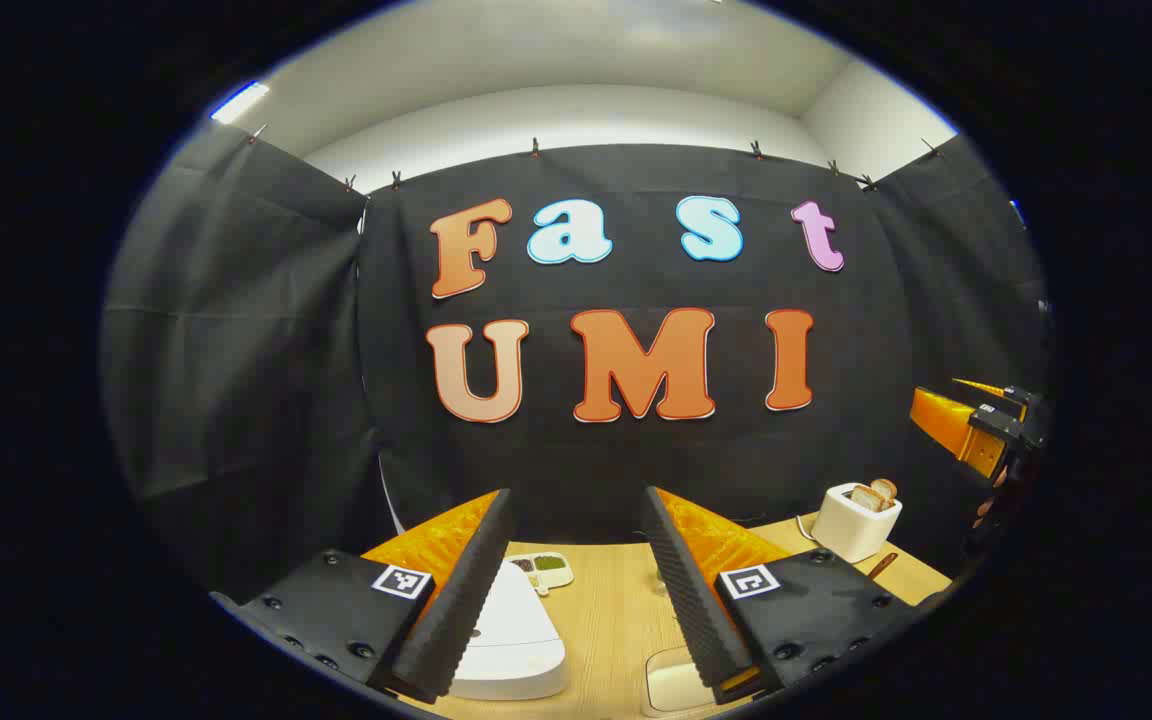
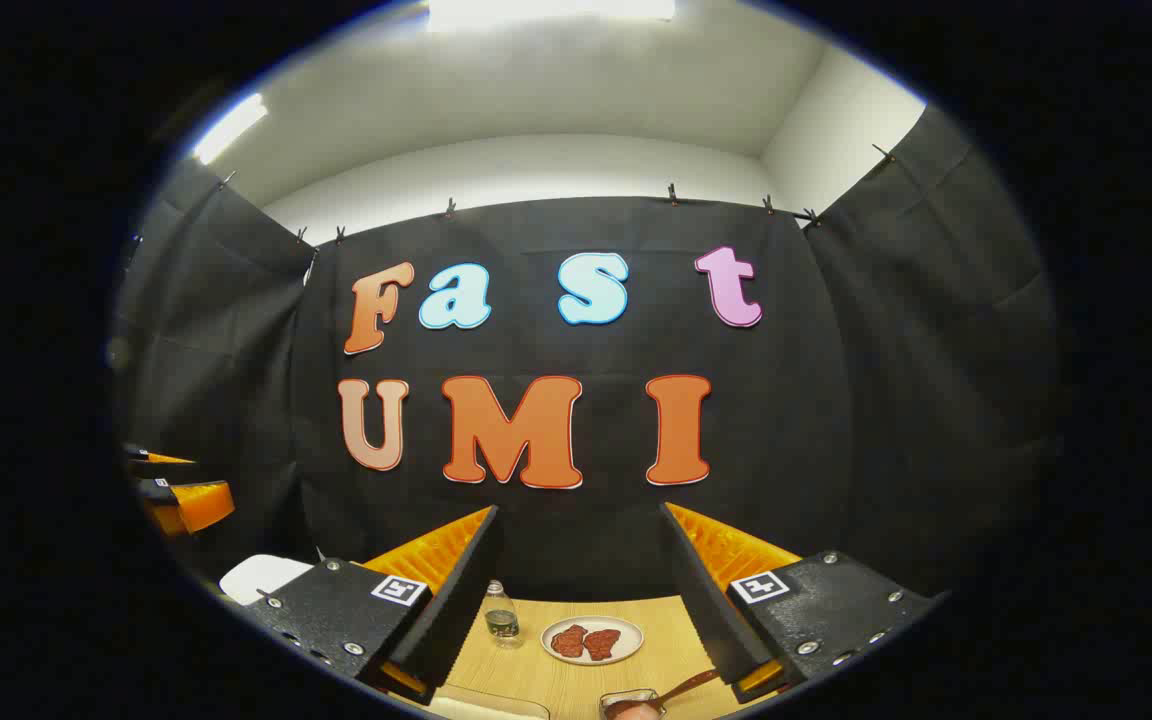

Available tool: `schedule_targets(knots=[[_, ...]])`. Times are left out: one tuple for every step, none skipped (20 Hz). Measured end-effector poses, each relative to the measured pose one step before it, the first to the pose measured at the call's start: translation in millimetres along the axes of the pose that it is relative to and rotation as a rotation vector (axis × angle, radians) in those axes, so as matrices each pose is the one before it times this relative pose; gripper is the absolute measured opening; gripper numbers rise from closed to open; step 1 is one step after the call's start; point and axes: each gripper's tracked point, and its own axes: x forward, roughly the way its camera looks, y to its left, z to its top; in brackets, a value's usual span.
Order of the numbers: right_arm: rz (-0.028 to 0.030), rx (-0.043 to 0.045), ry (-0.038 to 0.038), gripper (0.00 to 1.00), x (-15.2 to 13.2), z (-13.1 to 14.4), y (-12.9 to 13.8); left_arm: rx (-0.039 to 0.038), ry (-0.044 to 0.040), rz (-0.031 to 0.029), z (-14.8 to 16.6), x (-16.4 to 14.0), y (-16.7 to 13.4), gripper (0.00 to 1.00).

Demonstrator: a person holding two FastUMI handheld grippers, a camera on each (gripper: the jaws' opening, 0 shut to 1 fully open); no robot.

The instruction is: Close the left gripper, press the button to open the rice cooker; take a wooden spoon from the chopstick holder with the right hand, scoop a spoonful of rice and pour it into the rice cooker, then put the wooden spoon back into the chopstick holder.

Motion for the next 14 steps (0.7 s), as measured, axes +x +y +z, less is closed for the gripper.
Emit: schedule_targets(knots=[[0.01593,0.00709,-0.00057,0.93,-1.13,0.47,5.87,0.00332,-0.00427,0.01328,0.3,-0.04,3.05,0.9],[0.0038,0.00112,0.00291,0.95,-0.72,-1.12,1.47,0.0094,-0.00018,0.01806,0.42,0.23,4.67,0.91],[0.00701,-0.00383,0.00068,0.95,-0.13,-1.01,2.37,0.0092,-0.00093,0.01395,-0.9,0.02,3.65,0.9],[0.00585,-0.01059,-0.00041,0.95,-1.32,0.11,2.0,0.00885,-0.00108,0.01401,-0.17,-0.08,4.63,0.91],[-0.00125,-0.00994,0.00134,0.95,0.13,-0.94,-0.54,0.00394,-0.00036,0.00939,-1.28,1.06,2.44,0.91],[0.00056,-0.00621,-0.00006,0.95,0.81,-1.1,2.37,-0.00396,0.00117,0.00449,-0.59,0.68,1.9,0.91],[-0.00058,-0.0012,-0.00198,0.95,1.49,0.23,1.68,-0.00486,-0.00361,0.00419,0.7,-0.32,1.18,0.91],[0.00015,-0.00224,-0.00464,0.95,1.05,1.24,0.78,0.00036,-0.00574,0.00322,1.93,0.75,1.59,0.91],[-0.00267,-0.00342,-0.00487,0.95,0.11,1.2,-1.01,0.00537,-0.00513,0.00646,1.36,-0.99,1.77,0.91],[-0.00025,-0.0031,-0.0028,0.95,0.08,-0.41,0.79,0.00232,-0.00696,0.00762,2.37,-0.49,2.29,0.91],[0.00096,-0.00233,-0.00077,0.95,1.52,-0.91,0.96,-0.00543,-0.00445,0.00182,0.36,-0.51,0.63,0.92],[0.00048,-0.00019,0.00148,0.95,1.71,-1.66,1.01,-0.00525,0.00041,0.00346,-0.24,0.18,1.33,0.92],[0.0034,-0.00016,0.00388,0.95,2.56,-1.48,2.49,-0.00615,0.00185,0.00337,-0.45,-0.55,2.51,0.92],[-0.00026,0.00017,0.00242,0.95,1.86,-0.75,1.29,-0.00529,0.00261,-0.00018,-0.97,-0.52,0.49,0.92]])
